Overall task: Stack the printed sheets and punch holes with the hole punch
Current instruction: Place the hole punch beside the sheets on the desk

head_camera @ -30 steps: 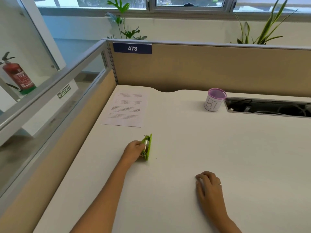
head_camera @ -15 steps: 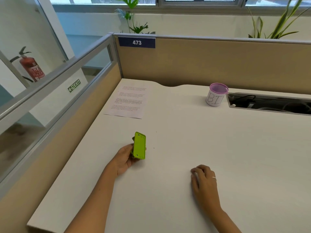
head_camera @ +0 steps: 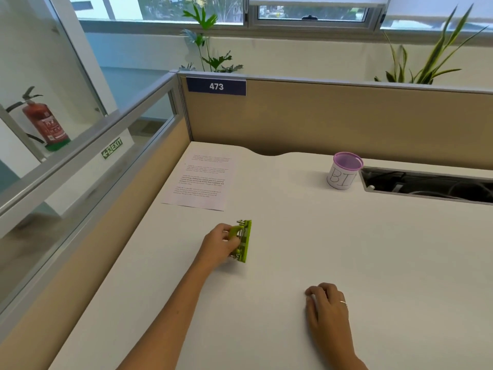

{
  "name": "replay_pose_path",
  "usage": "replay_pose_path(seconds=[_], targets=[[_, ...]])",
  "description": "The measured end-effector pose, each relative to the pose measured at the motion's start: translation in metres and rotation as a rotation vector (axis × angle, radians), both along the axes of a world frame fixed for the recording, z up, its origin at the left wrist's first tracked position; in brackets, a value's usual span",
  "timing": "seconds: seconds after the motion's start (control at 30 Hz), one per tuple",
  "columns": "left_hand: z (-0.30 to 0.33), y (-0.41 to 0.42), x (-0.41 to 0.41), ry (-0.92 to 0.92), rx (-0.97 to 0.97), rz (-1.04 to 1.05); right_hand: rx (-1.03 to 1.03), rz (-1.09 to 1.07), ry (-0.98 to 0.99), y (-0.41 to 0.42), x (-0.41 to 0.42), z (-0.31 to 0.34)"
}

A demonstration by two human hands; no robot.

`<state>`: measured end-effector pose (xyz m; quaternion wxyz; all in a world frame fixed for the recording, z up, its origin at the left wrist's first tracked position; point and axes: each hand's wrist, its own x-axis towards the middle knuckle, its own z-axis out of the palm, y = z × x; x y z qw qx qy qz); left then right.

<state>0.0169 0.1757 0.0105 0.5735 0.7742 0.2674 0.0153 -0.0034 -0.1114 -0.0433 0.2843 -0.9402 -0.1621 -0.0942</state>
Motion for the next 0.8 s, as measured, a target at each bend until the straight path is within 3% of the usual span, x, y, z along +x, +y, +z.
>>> replay_pose_path(seconds=[0.33, 0.8], targets=[[0.042, 0.002, 0.109, 0.107, 0.565, -0.015, 0.019, -0.112, -0.210, 0.018, 0.027, -0.006], [0.019, -0.003, 0.179, 0.292, 0.749, -0.062, -0.019, -0.175, -0.193, 0.022, 0.042, -0.015]])
